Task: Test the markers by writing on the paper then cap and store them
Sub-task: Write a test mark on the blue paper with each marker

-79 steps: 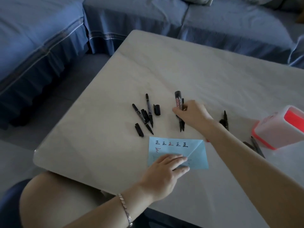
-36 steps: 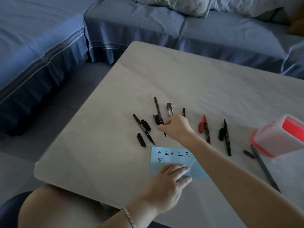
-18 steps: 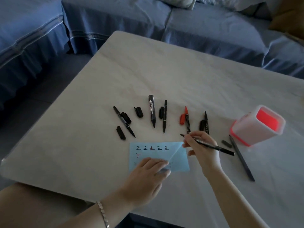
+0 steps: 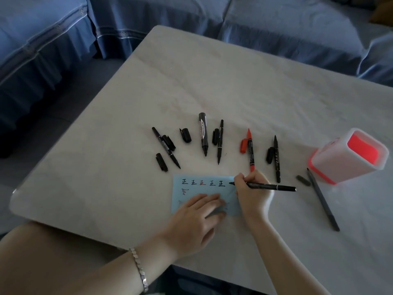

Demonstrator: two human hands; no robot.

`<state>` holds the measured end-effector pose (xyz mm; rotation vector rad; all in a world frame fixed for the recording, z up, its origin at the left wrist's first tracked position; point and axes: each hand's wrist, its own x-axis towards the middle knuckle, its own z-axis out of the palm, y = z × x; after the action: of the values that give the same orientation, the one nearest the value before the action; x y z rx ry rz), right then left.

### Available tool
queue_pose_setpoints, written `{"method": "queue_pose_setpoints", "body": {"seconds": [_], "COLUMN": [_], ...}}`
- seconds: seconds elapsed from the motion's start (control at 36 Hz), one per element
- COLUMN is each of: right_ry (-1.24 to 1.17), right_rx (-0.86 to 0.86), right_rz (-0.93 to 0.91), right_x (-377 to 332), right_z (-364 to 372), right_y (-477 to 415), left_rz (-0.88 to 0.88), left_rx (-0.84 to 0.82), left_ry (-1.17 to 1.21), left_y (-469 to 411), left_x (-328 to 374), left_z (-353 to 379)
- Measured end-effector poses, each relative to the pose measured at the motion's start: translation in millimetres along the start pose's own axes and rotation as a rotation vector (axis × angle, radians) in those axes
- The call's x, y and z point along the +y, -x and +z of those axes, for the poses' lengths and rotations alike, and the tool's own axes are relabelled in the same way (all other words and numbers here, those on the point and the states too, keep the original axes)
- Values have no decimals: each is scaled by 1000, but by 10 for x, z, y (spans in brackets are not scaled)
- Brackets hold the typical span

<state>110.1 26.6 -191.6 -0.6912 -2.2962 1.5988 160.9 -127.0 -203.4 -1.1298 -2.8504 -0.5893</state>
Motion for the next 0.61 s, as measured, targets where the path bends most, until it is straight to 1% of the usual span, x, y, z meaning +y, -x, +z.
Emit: {"method": "queue_pose_setpoints", "body": {"seconds": [0.08,0.33,0.61], "right_ry": [27,74,94], "right_rx": [17,-6,74], "right_rz": [-23,-17,-67], "right_x": [-13,-6,31], "right_z": [-1,14,31], "right_y": [-1,-19,-29], "left_rz": [0,-22,-41], "left_rx": [-6,-32,-43], "left_ry": [-4,-34,-15], "left_y": [-4,-11,-6], "left_x": [-5,17,15], "left_z": [-9,-49,-46]}}
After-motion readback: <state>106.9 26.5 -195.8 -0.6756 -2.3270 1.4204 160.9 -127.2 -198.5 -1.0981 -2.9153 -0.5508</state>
